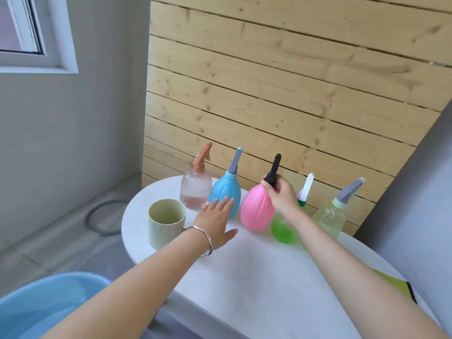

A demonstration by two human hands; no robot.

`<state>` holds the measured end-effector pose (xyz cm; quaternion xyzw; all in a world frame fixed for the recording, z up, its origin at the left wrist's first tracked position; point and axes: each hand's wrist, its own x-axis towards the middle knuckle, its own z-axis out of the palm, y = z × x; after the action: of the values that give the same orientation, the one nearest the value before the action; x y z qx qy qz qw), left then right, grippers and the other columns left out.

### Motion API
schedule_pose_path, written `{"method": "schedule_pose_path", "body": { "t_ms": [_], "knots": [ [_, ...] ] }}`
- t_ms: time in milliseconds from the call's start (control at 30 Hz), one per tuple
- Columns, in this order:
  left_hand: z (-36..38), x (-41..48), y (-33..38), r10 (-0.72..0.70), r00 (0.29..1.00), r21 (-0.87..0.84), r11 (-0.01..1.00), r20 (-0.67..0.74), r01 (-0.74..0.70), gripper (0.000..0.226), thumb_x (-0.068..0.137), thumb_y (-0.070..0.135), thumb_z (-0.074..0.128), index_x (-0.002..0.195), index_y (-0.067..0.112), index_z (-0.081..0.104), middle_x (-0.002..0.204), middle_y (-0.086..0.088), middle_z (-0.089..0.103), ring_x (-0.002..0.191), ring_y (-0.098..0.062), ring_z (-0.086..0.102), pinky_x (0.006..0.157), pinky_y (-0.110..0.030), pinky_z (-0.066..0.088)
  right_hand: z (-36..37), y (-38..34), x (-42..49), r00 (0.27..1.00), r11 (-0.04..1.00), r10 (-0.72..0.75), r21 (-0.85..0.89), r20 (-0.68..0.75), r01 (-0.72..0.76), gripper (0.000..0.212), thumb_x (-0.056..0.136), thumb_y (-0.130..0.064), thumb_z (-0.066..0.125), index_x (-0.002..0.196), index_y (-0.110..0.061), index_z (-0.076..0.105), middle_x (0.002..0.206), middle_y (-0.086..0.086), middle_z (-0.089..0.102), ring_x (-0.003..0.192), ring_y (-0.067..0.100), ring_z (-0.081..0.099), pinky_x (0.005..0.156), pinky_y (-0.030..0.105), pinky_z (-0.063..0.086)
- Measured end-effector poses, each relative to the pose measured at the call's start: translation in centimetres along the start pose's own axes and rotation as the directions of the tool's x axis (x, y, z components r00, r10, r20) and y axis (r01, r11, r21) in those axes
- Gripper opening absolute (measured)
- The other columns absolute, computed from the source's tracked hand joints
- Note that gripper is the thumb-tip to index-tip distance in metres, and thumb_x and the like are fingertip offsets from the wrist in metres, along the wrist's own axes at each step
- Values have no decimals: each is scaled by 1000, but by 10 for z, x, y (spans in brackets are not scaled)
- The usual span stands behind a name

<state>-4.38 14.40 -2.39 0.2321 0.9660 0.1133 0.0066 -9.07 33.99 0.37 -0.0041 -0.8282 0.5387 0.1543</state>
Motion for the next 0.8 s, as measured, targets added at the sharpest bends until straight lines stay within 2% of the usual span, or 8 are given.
{"method": "schedule_pose_path", "body": {
  "t_ms": [267,433,567,667,733,800],
  "knots": [
    [18,0,3,-16,999,-68,998,29,18,77,97,48,41,153,15,0,161,0,1,148,-22,5,118,-33,10,10,8,5,1000,999,-1,-36,18,2,12,94,-24,58,105,-20,59,100,-5,64,97,11,57,82,22,38],
    [25,0,9,-10,999,-94,996,34,13,77,96,48,42,152,14,1,161,0,1,148,-23,6,119,-33,11,13,11,2,999,999,29,-39,16,-29,18,94,-24,57,110,-17,59,104,-4,64,103,13,57,83,23,38],
    [29,0,20,-2,999,-136,991,34,6,76,96,48,41,153,15,3,161,1,4,148,-22,6,118,-33,11,13,0,-3,995,991,87,-103,45,-82,24,93,-22,58,116,-14,57,111,-1,63,108,16,56,86,25,40],
    [35,-6,31,25,999,-180,983,19,-22,73,97,47,42,152,16,7,160,3,9,147,-20,9,117,-31,13,1,-10,-35,1000,995,-23,-98,-10,22,30,93,-17,57,123,-18,56,121,-10,59,113,4,52,93,18,36],
    [41,-12,40,56,998,-210,976,17,-51,70,97,47,42,152,17,10,160,5,13,147,-17,12,117,-30,16,-21,-6,-76,977,974,-198,-132,-76,187,25,93,-9,55,114,-18,62,115,-14,63,107,-3,54,92,9,36],
    [48,-20,50,82,996,-232,970,34,-72,69,97,47,42,152,19,12,159,5,14,146,-16,12,117,-30,17,-55,25,-116,952,935,-276,-266,-132,234,22,91,-3,55,107,-16,65,109,-10,65,106,0,56,92,8,36]
  ]
}}
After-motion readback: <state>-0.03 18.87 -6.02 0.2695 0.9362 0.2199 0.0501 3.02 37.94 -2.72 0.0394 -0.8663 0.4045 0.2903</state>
